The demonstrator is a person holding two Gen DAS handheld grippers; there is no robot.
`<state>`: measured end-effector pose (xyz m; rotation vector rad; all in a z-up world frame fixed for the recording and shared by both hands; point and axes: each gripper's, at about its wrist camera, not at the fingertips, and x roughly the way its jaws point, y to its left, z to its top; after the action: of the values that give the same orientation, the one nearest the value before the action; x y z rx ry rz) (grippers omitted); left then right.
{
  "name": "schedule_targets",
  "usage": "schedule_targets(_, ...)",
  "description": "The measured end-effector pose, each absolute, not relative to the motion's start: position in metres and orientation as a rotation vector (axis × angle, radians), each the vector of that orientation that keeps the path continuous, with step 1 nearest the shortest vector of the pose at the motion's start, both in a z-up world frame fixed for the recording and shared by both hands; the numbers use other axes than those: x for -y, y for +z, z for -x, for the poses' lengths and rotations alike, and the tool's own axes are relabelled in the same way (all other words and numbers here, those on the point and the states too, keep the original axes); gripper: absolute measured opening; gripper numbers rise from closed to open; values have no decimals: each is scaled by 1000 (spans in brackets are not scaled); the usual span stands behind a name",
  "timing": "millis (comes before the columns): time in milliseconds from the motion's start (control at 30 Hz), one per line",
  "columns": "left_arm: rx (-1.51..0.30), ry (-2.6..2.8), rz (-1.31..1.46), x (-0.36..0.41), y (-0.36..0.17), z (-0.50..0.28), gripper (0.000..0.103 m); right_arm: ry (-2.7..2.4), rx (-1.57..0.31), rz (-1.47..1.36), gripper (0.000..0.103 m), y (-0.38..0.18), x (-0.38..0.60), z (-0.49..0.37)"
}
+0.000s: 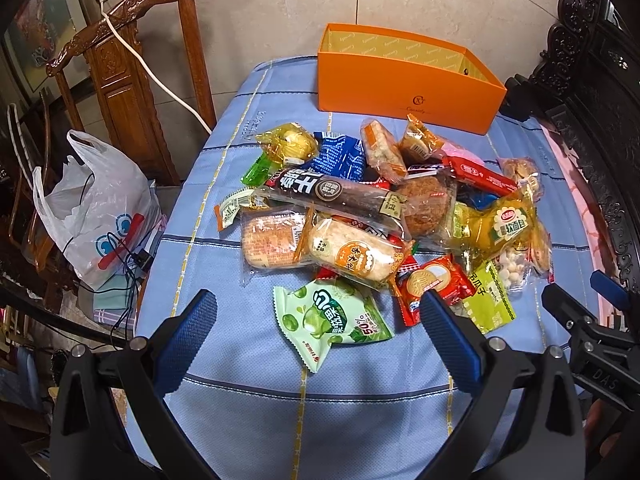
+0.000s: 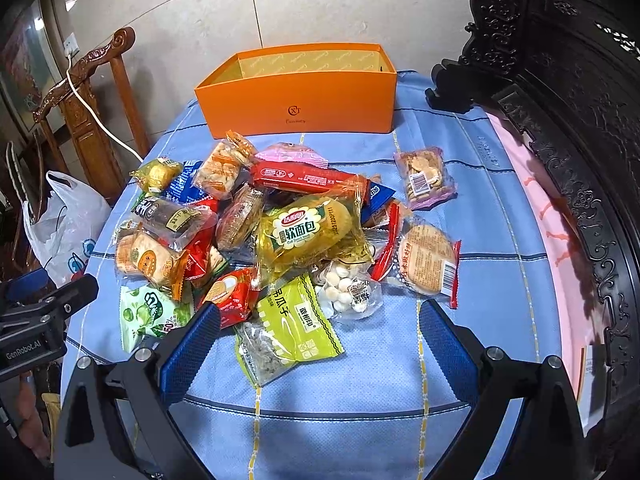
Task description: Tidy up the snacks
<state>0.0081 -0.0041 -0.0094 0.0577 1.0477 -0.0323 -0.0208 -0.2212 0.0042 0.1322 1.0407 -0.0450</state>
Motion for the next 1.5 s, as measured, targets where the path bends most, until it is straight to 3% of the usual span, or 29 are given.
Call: schedule_targets(1500, -1058, -37, -39, 1, -13, -8, 99, -49, -1053, -126, 99, 3, 220, 23)
